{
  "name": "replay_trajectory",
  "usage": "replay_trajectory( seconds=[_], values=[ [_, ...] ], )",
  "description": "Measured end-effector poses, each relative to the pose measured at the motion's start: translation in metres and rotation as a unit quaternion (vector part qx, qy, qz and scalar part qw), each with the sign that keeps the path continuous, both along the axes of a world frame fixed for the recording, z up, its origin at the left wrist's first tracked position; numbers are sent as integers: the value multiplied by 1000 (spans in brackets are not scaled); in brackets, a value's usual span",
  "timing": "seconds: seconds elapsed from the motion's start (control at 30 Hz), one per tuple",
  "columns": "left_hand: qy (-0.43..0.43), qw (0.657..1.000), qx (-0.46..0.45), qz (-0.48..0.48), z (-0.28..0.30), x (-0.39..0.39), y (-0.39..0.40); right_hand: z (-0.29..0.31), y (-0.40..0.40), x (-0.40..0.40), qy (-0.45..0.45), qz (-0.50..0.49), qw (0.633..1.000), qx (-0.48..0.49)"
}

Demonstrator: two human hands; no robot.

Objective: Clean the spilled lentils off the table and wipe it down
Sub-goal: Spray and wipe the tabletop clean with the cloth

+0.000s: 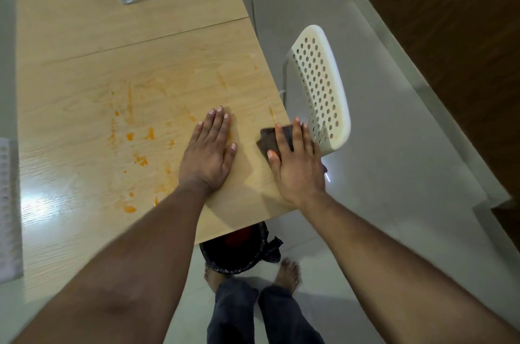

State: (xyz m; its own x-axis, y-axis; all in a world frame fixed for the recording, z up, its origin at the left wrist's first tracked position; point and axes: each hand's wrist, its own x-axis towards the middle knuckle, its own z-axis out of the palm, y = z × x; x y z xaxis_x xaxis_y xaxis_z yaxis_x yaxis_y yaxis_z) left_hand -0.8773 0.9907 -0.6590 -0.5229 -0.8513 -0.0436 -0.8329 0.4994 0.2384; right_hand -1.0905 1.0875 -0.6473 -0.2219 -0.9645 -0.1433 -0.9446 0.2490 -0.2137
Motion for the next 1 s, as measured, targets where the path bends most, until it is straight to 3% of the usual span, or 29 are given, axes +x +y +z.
replay_trajectory(
  seconds=[0.13, 0.3, 0.43, 0.7, 0.9, 1.0],
  values=[
    [14, 999, 3, 38, -2, 3, 0, -1, -35, 9, 19, 10, 1000, -10],
    [15, 999, 2, 40, 0, 3, 1, 4, 41, 2, 16, 68, 998, -2],
    [11, 999, 1, 44, 3, -1, 2, 0, 70, -13, -22, 41, 999, 21],
    [12, 999, -2, 47, 1, 0, 2, -5, -18, -2, -53, -23, 998, -15],
    [7, 999, 0, 45, 2, 0, 2, 0, 80, 2, -98, -77, 992, 6],
    [1, 999, -2, 46, 2, -3, 3, -1, 79, 7, -83, -127, 988, 8]
  ],
)
